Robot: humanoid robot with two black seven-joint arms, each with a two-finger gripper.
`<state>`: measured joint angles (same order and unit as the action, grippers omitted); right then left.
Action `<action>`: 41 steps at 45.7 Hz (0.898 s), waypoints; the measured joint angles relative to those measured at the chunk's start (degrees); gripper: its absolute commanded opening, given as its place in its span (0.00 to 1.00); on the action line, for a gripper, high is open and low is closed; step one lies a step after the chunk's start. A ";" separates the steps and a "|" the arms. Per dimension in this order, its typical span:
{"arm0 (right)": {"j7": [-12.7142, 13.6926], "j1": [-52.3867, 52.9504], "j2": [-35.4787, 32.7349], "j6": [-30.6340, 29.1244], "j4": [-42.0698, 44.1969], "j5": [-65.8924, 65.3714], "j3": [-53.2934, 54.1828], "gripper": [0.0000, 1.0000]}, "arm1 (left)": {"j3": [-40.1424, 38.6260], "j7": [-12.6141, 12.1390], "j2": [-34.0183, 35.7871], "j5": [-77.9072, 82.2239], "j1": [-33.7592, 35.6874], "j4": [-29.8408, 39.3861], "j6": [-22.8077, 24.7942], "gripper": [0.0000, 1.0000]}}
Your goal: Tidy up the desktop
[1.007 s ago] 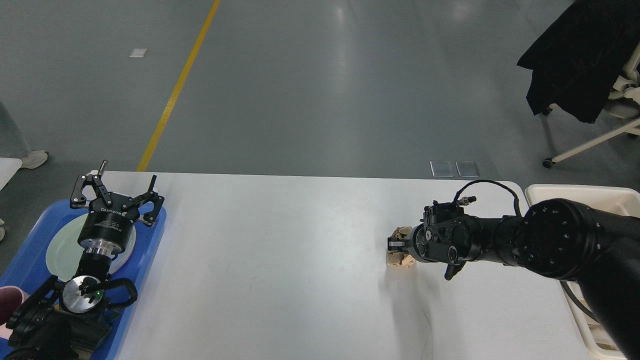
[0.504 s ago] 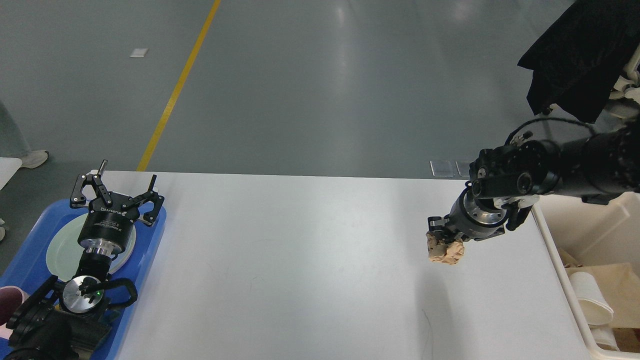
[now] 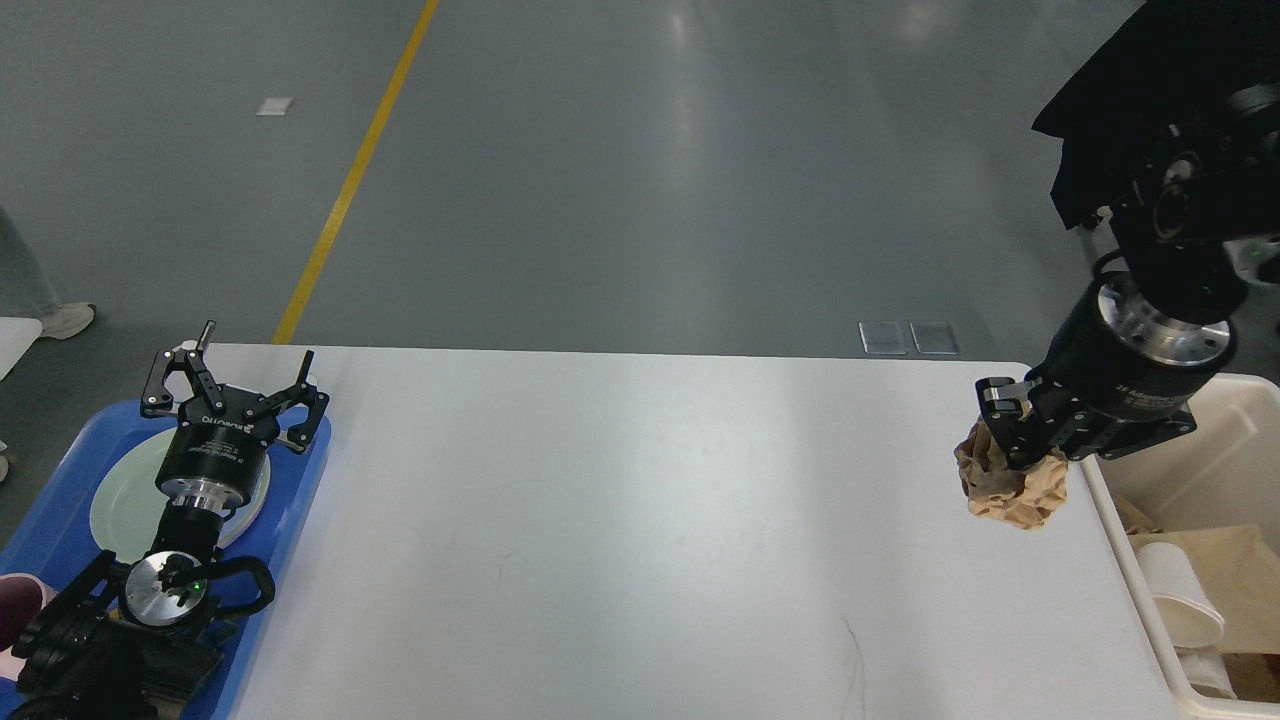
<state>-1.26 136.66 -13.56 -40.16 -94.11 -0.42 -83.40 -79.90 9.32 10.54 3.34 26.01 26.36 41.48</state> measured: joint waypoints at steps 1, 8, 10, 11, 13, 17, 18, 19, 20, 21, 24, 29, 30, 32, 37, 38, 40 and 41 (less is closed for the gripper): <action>-0.91 0.34 0.21 -0.06 -0.18 -0.01 -1.05 0.00 | 0.00 0.00 0.00 0.00 0.00 0.00 0.00 0.96; -2.79 1.22 0.81 -0.09 -0.54 -0.18 -4.90 0.00 | -0.03 0.00 0.00 0.00 0.00 -0.01 0.00 0.96; -2.84 1.29 0.80 -0.09 -0.54 -0.18 -5.43 0.00 | -0.06 0.00 0.00 0.00 0.00 -0.01 0.00 0.96; -2.85 1.30 0.78 -0.06 -0.54 -0.18 -5.74 0.00 | -0.07 0.00 0.00 0.00 0.00 -0.01 0.00 0.96; -2.87 1.31 0.67 0.13 -0.55 -0.17 -6.49 0.00 | -0.08 0.00 0.00 0.00 0.00 -0.01 0.00 0.96; -2.89 1.26 -0.11 1.00 -0.37 -0.03 -8.12 0.00 | -0.09 0.01 0.00 0.00 0.00 -0.01 0.00 0.96; -2.89 1.11 -0.68 1.55 -0.20 0.00 -8.77 0.00 | -0.09 0.02 0.00 0.00 0.00 -0.01 0.00 0.96; -2.89 0.91 -1.30 2.12 -0.03 0.00 -9.34 0.00 | -0.09 0.05 0.00 0.00 0.00 -0.01 0.00 0.96; -2.89 0.58 -2.08 2.83 0.18 0.00 -9.95 0.00 | -0.09 0.07 0.00 0.00 0.00 -0.01 0.00 0.96; -2.89 0.08 -3.00 3.69 0.44 0.00 -10.58 0.00 | -0.09 0.08 0.00 0.00 0.00 -0.01 0.00 0.96; -2.78 -3.20 -7.57 7.91 2.09 -0.44 -12.89 0.00 | -0.09 0.09 0.00 0.00 0.00 -0.01 0.00 0.96; -2.46 -9.95 -15.15 12.37 7.63 -1.50 -14.97 0.00 | -0.09 0.09 0.01 -0.01 -0.05 -0.02 0.00 0.96; -2.38 -12.05 -17.02 12.86 9.60 -1.84 -15.11 0.00 | -0.09 0.09 0.00 0.00 -0.06 -0.02 0.00 0.96; -2.28 -15.58 -19.74 13.31 13.13 -2.26 -15.10 0.00 | -0.09 0.09 0.00 0.00 -0.07 -0.02 0.00 0.96; -2.18 -26.41 -25.22 13.67 23.83 -2.69 -12.77 0.00 | -0.09 0.09 0.00 0.00 -0.08 -0.02 0.00 0.96; -2.16 -28.64 -26.11 13.68 25.77 -2.72 -11.84 0.00 | -0.09 0.09 0.00 0.00 -0.08 -0.02 0.00 0.96; -2.16 -33.81 -28.02 13.69 29.99 -2.74 -9.16 0.00 | -0.09 0.09 0.00 0.00 -0.08 -0.02 0.00 0.96; -2.17 -36.78 -28.97 13.69 32.29 -2.74 -7.25 0.00 | -0.09 0.09 0.00 0.00 -0.08 -0.02 0.00 0.96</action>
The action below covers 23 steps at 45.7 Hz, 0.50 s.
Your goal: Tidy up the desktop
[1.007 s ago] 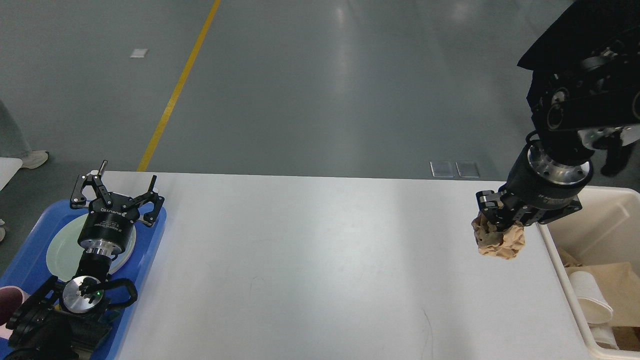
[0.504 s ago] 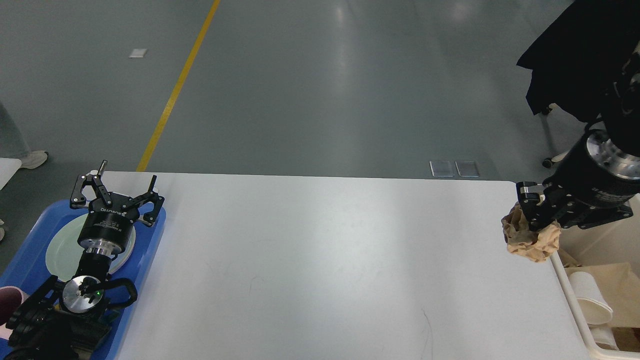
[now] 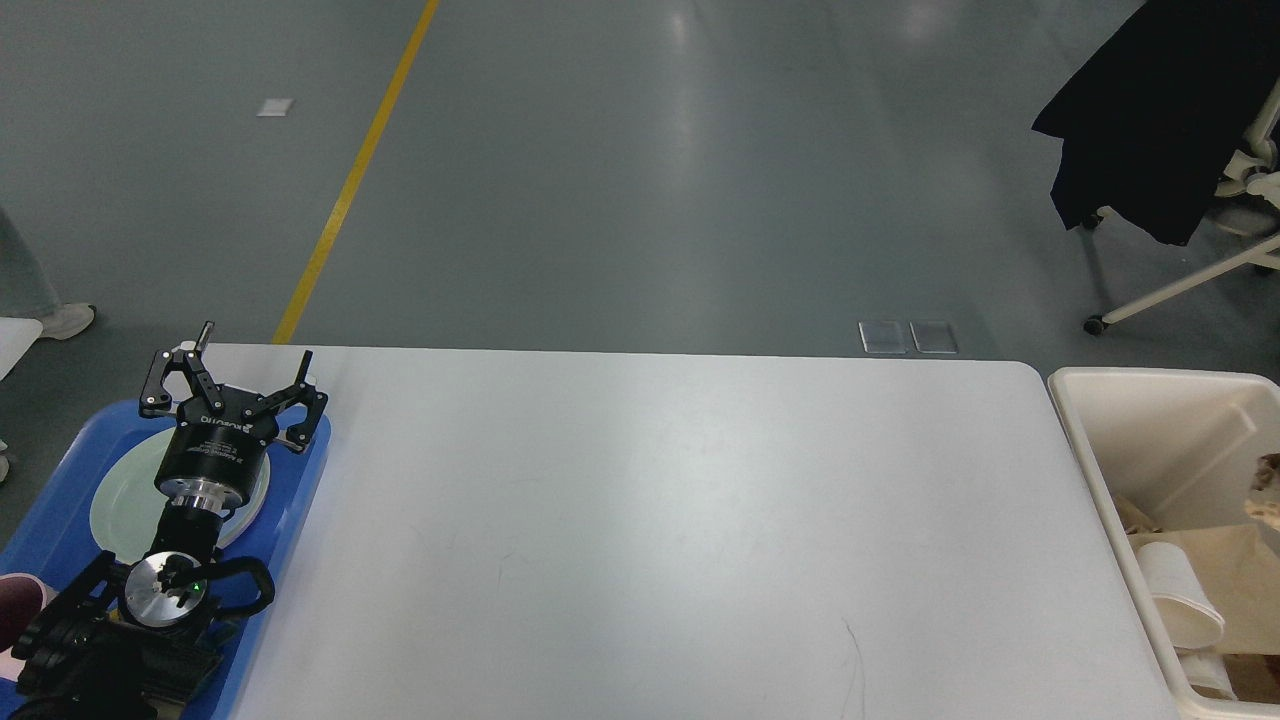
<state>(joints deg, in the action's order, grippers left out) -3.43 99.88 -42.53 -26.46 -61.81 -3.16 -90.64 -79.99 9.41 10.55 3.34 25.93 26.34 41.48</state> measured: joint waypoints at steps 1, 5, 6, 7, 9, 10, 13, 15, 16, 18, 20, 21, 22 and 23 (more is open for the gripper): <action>0.00 -2.41 -0.64 0.00 1.81 -0.01 1.67 0.00 | 0.00 0.00 0.00 0.00 0.00 0.00 0.00 0.96; 0.02 -12.85 -2.15 0.49 9.40 0.00 9.16 0.00 | 0.00 0.00 0.00 0.00 0.00 0.00 0.00 0.96; 0.03 -15.44 -2.29 0.64 11.23 -0.01 10.89 0.00 | 0.00 0.00 0.00 0.00 -0.01 0.00 0.00 0.96; 0.04 -18.08 -2.34 0.78 13.12 0.00 12.61 0.00 | 0.00 0.00 0.00 0.00 -0.01 0.00 0.00 0.96; 0.06 -24.14 -2.31 1.04 17.52 0.08 16.35 0.00 | 0.00 0.00 0.00 0.00 0.00 0.00 0.00 0.96; 0.07 -26.77 -2.23 1.19 19.54 0.14 17.95 0.00 | 0.00 0.00 0.00 0.00 0.00 0.00 0.00 0.97; 0.10 -34.73 -1.51 2.03 25.89 0.25 23.13 0.00 | 0.00 0.00 0.00 0.00 0.00 0.00 0.00 0.96; 0.10 -40.52 -0.11 2.83 30.15 0.25 26.84 0.00 | 0.00 0.00 0.00 0.00 -0.01 0.00 0.00 0.96; 0.06 -43.09 0.75 3.21 31.92 0.26 28.41 0.00 | 0.00 0.00 0.00 0.00 -0.01 0.00 0.00 0.96; 0.07 -47.19 2.41 3.96 34.94 0.25 30.66 0.00 | 0.00 0.00 0.00 0.00 -0.01 0.00 0.00 0.96; 0.07 -51.49 4.60 4.87 38.66 0.25 32.66 0.00 | 0.00 0.00 0.00 0.00 -0.01 0.00 0.00 0.96; 0.08 -53.13 5.60 5.28 40.35 0.25 33.35 0.00 | 0.00 0.00 0.00 0.00 0.00 0.00 0.00 0.96; 0.07 -54.61 6.64 5.67 42.11 0.26 33.92 0.00 | 0.00 0.00 0.00 0.00 0.00 0.00 0.00 0.96; 0.13 -56.28 7.88 6.17 44.23 0.31 34.51 0.00 | 0.00 0.00 0.00 0.00 -0.01 0.00 0.00 0.96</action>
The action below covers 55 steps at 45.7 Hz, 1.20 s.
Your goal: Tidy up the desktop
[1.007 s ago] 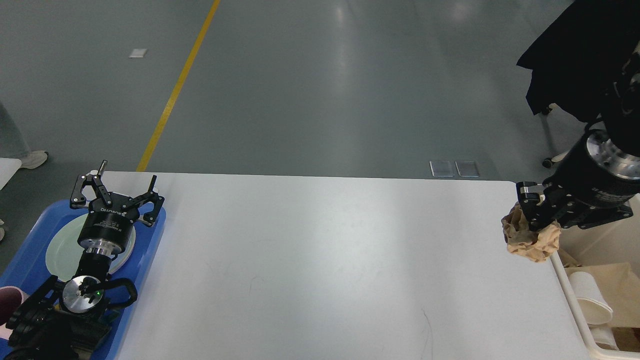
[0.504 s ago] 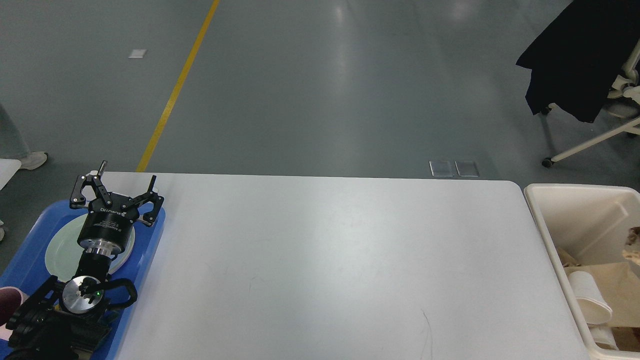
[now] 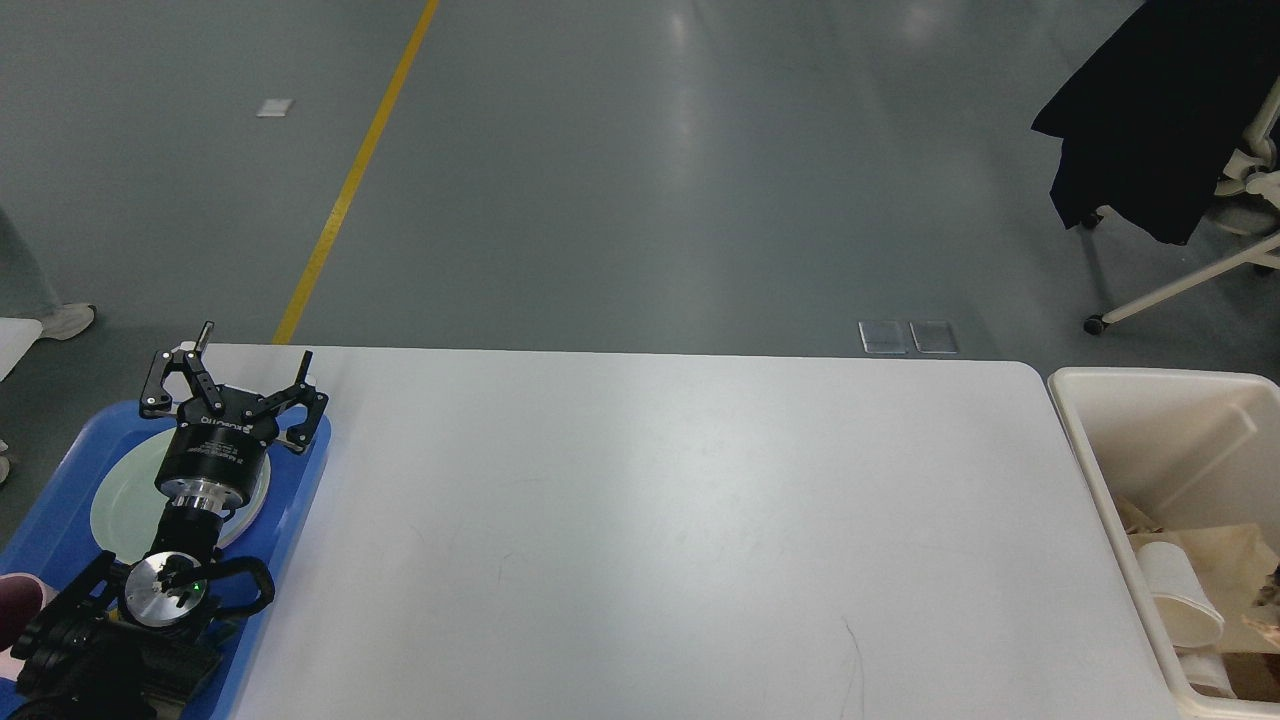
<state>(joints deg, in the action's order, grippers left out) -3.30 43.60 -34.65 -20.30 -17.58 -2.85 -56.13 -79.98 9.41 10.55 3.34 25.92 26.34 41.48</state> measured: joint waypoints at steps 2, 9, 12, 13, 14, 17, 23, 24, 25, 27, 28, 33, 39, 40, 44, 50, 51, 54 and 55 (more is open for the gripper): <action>0.27 -2.64 2.00 0.78 3.18 0.16 0.72 0.00 | 0.00 0.00 0.00 0.00 0.00 0.00 0.00 0.96; 1.46 -9.87 6.62 4.91 10.96 0.63 2.42 0.00 | 0.00 0.00 0.00 0.00 0.00 -0.01 0.00 0.96; 1.99 -11.35 7.87 7.20 11.76 0.36 2.80 0.00 | 0.00 0.00 0.00 0.00 0.00 -0.01 0.00 0.96; 2.23 -11.77 8.22 7.86 11.87 0.25 2.87 0.00 | 0.00 0.00 0.00 0.00 0.00 -0.01 0.00 0.96; 2.51 -12.19 8.54 8.52 11.96 0.19 2.92 0.00 | 0.00 0.00 0.00 0.00 0.00 -0.02 0.00 0.96; 3.28 -13.31 9.26 10.49 12.13 0.07 3.01 0.00 | 0.00 0.00 0.00 0.00 0.00 -0.02 0.00 0.96; 3.78 -14.26 10.02 12.25 12.24 0.06 3.05 0.00 | 0.00 0.00 0.00 0.00 0.00 -0.02 0.00 0.96; 3.79 -14.36 10.16 12.32 12.24 0.07 3.05 0.00 | 0.00 0.00 0.00 0.00 0.00 -0.02 0.00 0.96; 3.81 -14.47 10.30 12.40 12.24 0.08 3.05 0.00 | 0.00 0.00 0.00 0.00 0.00 -0.02 0.00 0.96; 3.82 -14.70 10.63 12.52 12.24 0.12 3.08 0.00 | 0.00 0.00 0.00 0.00 0.01 -0.02 0.00 0.96; 3.85 -14.78 10.76 12.54 12.24 0.14 3.09 0.00 | 0.00 0.00 0.00 0.00 0.01 -0.02 0.00 0.96; 3.97 -14.99 11.34 12.68 12.24 0.19 3.09 0.00 | 0.00 0.00 0.00 0.00 0.04 -0.01 0.00 0.96; 3.97 -15.17 11.72 12.78 12.24 0.30 3.08 0.39 | 0.00 0.00 0.00 0.00 0.06 0.01 0.00 0.96; 3.97 -15.19 11.72 12.85 12.24 0.40 3.13 0.47 | 0.00 0.00 0.00 0.00 0.06 0.01 0.00 0.96; 3.95 -15.21 11.51 14.18 12.25 0.59 3.96 0.64 | 0.00 0.00 0.00 0.00 0.07 0.01 0.00 0.96; 3.86 -15.22 11.28 18.87 12.28 0.59 5.24 1.00 | 0.00 0.00 0.00 0.00 0.08 0.01 0.00 0.96; 3.86 -15.22 11.24 19.57 12.28 0.59 5.31 1.00 | 0.00 0.00 0.00 0.00 0.08 0.01 0.00 0.96; 3.83 -15.22 11.23 21.41 12.27 0.59 5.45 1.00 | 0.00 0.00 0.00 0.00 0.08 0.02 0.00 0.96; 3.83 -15.22 11.23 22.16 12.27 0.59 5.49 1.00 | 0.00 0.00 0.00 0.00 0.08 0.01 0.00 0.96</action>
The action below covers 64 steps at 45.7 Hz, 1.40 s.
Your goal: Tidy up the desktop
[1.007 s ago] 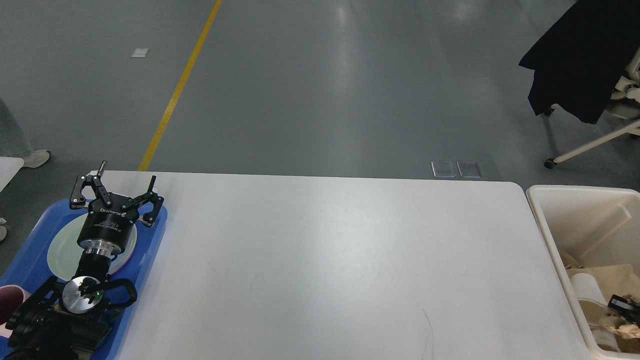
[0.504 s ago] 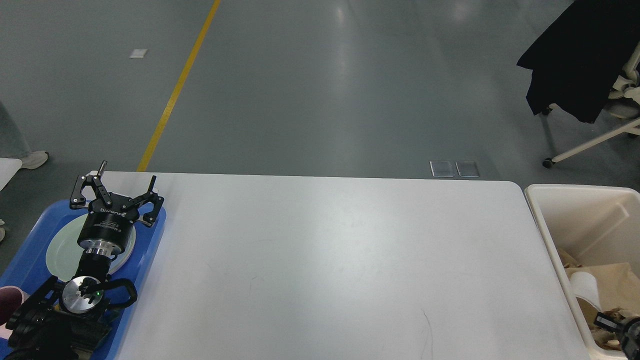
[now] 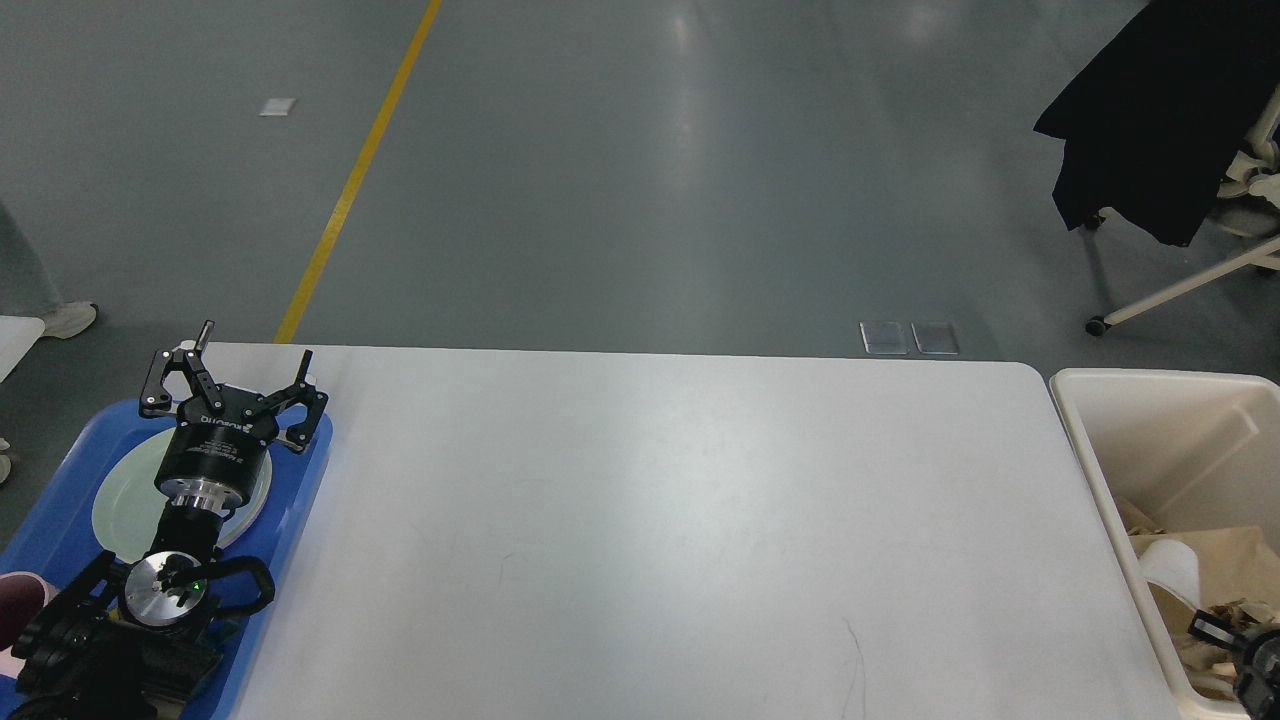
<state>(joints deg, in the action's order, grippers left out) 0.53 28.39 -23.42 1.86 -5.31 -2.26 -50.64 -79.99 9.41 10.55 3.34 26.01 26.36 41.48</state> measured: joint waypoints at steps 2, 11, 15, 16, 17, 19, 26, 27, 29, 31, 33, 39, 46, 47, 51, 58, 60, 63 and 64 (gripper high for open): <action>0.00 0.00 0.05 0.26 -0.01 -0.02 0.01 1.00 | 0.00 0.00 0.00 0.00 0.00 0.00 0.00 0.96; -0.33 0.00 0.10 0.59 -0.06 -0.27 0.16 1.00 | 0.00 0.00 0.00 0.00 0.00 0.00 0.00 0.96; -0.54 0.00 -0.07 0.53 -0.08 -0.27 0.19 1.00 | 0.00 0.00 0.00 0.00 0.00 0.00 0.00 0.96; -0.56 0.00 -0.09 0.48 -0.09 -0.27 0.19 1.00 | 0.00 0.00 0.00 0.00 0.00 0.00 0.00 0.96; -0.57 0.00 -0.10 0.41 -0.09 -0.28 0.19 1.00 | 0.00 0.00 0.00 0.00 0.00 0.00 0.00 0.96; -0.63 0.00 -0.12 0.33 -0.09 -0.28 0.20 1.00 | 0.00 0.00 0.00 0.00 0.00 0.00 0.00 0.96; -0.70 0.37 -0.33 0.19 -0.08 -0.01 1.68 1.00 | 0.00 0.00 0.00 0.00 0.00 0.00 0.00 0.96; -0.71 0.48 -0.48 0.19 -0.06 0.01 2.30 1.00 | 0.00 0.00 0.00 0.00 0.00 0.00 0.00 0.96; -0.71 0.88 -1.27 0.20 0.01 0.07 4.22 1.00 | 0.00 0.00 0.00 0.00 0.00 0.00 0.00 0.96; -0.71 1.79 -2.67 0.24 0.14 0.11 6.99 1.00 | 0.00 0.00 0.00 0.00 0.00 0.00 0.00 0.96; -0.70 3.12 -4.05 0.31 0.24 0.12 10.11 1.00 | 0.00 0.00 0.00 0.00 0.00 0.00 0.00 0.96; -0.76 9.12 -6.40 0.34 -0.40 -0.18 23.74 1.00 | 0.00 0.00 0.00 0.00 0.01 0.00 0.00 0.96; -2.54 16.07 -7.98 0.04 -5.55 -0.66 45.79 1.00 | 0.00 0.00 0.00 0.00 0.01 -0.01 0.00 0.96; -3.07 16.77 -8.65 0.01 -7.23 -0.71 50.87 1.00 | 0.00 0.00 0.00 0.00 0.01 -0.01 0.00 0.96; -4.14 17.30 -10.98 0.00 -13.48 -0.86 69.44 1.00 | 0.00 0.00 0.00 0.00 0.01 -0.01 0.00 0.96; -4.46 12.70 -11.57 -0.63 -22.43 -1.16 95.17 1.00 | -0.01 0.00 0.00 0.00 0.01 -0.01 0.00 0.97; -4.49 10.19 -11.20 -2.15 -25.21 -1.57 100.73 1.00 | -0.01 0.00 0.00 0.00 -0.01 -0.01 0.00 0.96; -4.68 6.61 -10.66 -6.27 -28.05 -2.55 106.64 1.00 | -0.02 0.00 0.00 0.00 -0.04 -0.01 0.00 0.96; -4.98 5.23 -10.41 -8.21 -28.79 -3.10 109.09 1.00 | -0.02 0.00 0.00 0.00 -0.06 -0.01 0.00 0.96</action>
<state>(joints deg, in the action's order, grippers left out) -4.45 33.62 -33.84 -6.35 -34.10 -5.36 58.44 -80.01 9.40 10.55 3.34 25.95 26.35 41.48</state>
